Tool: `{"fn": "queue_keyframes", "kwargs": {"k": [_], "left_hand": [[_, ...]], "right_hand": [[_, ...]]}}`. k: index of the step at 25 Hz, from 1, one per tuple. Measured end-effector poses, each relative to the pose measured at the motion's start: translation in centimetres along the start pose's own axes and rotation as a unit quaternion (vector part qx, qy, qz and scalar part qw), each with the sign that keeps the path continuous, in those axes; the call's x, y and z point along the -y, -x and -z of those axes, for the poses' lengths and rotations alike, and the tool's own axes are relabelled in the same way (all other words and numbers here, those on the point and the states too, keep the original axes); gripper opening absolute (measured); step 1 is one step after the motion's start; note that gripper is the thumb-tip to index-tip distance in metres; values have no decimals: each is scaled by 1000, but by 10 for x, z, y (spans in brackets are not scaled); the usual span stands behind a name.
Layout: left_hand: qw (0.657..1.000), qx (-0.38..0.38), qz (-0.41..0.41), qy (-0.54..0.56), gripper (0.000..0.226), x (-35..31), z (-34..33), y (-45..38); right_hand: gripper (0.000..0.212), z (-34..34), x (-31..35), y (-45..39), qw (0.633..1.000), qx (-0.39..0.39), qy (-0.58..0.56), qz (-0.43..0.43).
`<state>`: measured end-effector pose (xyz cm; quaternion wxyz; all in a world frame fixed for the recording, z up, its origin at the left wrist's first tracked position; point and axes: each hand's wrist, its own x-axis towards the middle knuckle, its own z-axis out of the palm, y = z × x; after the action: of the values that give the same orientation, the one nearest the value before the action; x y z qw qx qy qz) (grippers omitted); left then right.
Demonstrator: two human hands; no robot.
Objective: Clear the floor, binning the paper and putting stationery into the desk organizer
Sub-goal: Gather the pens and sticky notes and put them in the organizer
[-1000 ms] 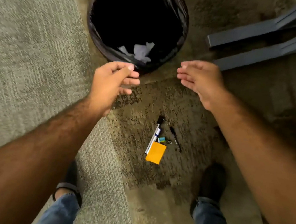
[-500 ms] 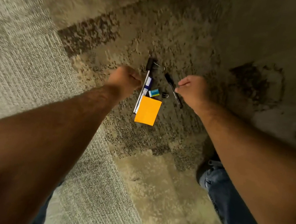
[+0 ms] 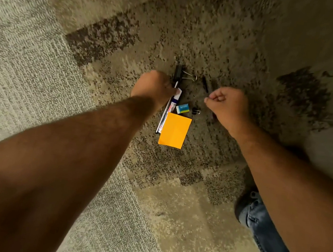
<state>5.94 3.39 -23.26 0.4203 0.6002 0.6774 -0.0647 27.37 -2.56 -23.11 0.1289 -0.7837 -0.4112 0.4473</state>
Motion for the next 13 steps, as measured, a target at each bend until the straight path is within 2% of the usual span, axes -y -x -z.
{"fn": "queue_keyframes", "kwargs": {"k": [1, 3, 6, 8, 11, 13], "left_hand": [[1000, -1, 13, 9, 33, -1, 0, -1], [1000, -9, 27, -6, 38, -5, 0, -4], [1000, -5, 23, 2, 31, -6, -1, -3], [1000, -4, -6, 18, 19, 1, 0, 4], [995, -29, -76, -59, 17, 10, -7, 18], [990, -45, -101, -84, 15, 15, -10, 23]], "right_hand": [[8, 5, 2, 1, 995, 18, -86, -52], [9, 14, 7, 5, 959, 66, -247, -126], [19, 21, 6, 9, 921, 103, -344, -150], [24, 20, 1, 11, 925, 97, -336, -146], [12, 9, -4, 14, 978, 57, -166, -109], [8, -1, -7, 17, 993, 52, -86, -68]]}}
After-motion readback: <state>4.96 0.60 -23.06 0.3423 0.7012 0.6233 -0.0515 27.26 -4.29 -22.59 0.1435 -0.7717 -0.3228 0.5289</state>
